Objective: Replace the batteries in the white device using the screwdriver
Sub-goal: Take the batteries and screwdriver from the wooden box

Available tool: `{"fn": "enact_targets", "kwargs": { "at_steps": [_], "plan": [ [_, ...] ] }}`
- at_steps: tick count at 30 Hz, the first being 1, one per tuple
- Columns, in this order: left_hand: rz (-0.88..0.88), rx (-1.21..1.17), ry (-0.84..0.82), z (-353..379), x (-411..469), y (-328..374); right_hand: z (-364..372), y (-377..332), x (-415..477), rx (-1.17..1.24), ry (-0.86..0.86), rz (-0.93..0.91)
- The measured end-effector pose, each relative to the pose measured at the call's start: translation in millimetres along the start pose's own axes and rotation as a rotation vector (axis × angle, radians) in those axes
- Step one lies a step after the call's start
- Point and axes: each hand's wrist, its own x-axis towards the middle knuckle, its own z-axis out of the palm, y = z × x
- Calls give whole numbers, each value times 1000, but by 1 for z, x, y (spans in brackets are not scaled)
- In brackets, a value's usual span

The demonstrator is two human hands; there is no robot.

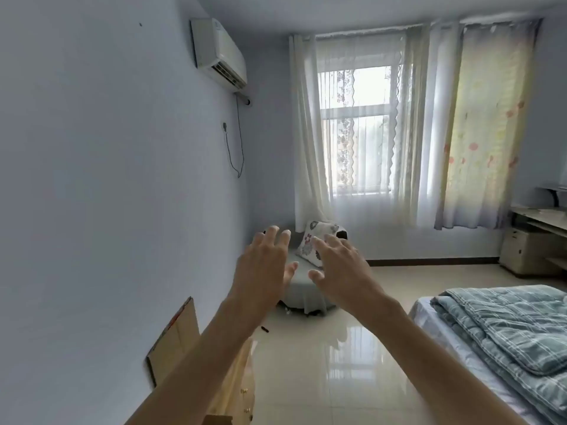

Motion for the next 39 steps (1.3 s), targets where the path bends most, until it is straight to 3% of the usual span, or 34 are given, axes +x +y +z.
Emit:
{"fn": "enact_targets", "kwargs": {
  "at_steps": [14, 27, 39],
  "plan": [
    [-203, 130, -88, 92, 91, -20, 55, 70, 134, 111, -70, -170],
    [-400, 260, -160, 157, 113, -125, 159, 31, 245, 228, -162, -363],
    [-498, 342, -121, 210, 157, -255, 236, -37, 379, 288, -104, -485]
  ]
}}
